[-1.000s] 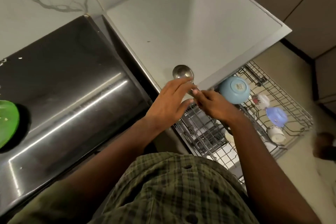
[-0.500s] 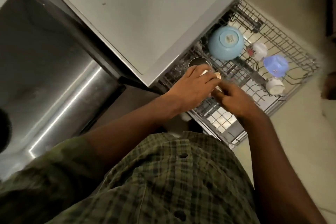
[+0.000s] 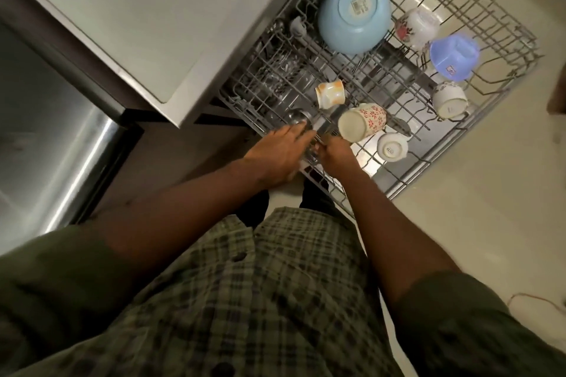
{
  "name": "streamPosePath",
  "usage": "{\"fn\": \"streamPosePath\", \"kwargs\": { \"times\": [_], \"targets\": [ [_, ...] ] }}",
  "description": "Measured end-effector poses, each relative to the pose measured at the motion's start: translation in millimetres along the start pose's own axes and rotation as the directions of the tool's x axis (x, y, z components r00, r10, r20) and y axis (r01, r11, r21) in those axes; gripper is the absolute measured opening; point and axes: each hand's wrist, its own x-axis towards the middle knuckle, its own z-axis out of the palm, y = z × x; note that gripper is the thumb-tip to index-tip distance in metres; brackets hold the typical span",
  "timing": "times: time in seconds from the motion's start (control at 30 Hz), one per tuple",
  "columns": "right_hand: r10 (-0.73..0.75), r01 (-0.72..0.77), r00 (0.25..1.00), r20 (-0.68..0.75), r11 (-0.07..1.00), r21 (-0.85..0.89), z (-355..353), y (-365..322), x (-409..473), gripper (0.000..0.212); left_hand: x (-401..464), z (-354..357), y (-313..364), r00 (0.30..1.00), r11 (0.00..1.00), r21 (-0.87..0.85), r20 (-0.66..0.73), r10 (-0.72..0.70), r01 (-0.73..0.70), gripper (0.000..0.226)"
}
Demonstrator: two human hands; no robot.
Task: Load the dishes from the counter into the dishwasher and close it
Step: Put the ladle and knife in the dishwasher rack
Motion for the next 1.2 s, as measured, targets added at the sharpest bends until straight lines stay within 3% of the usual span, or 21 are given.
{"fn": "streamPosePath", "kwargs": {
  "times": [0.37,0.8,1.2],
  "targets": [
    [0.071,-0.073,0.99,-0.118,0.997,-0.019,26.2,16.0,29.0,0.026,-23.9,4.4,-16.7,0.976,0.952,-0.216,0.02,-0.217,0.216,0.083],
    [0.062,-0.054,0.973,-0.221,0.998,0.042,33.5,18.7,25.0,0.027,-10.2,-1.0,-11.5,0.977,0.939,-0.271,0.026,-0.212,0.211,0.078],
    [0.073,-0.078,0.95,-0.302,0.997,-0.004,37.3,29.7,14.2,0.023,-14.8,-0.8,-13.7,0.975,0.936,-0.271,0.057,-0.216,0.223,0.076]
  ]
}}
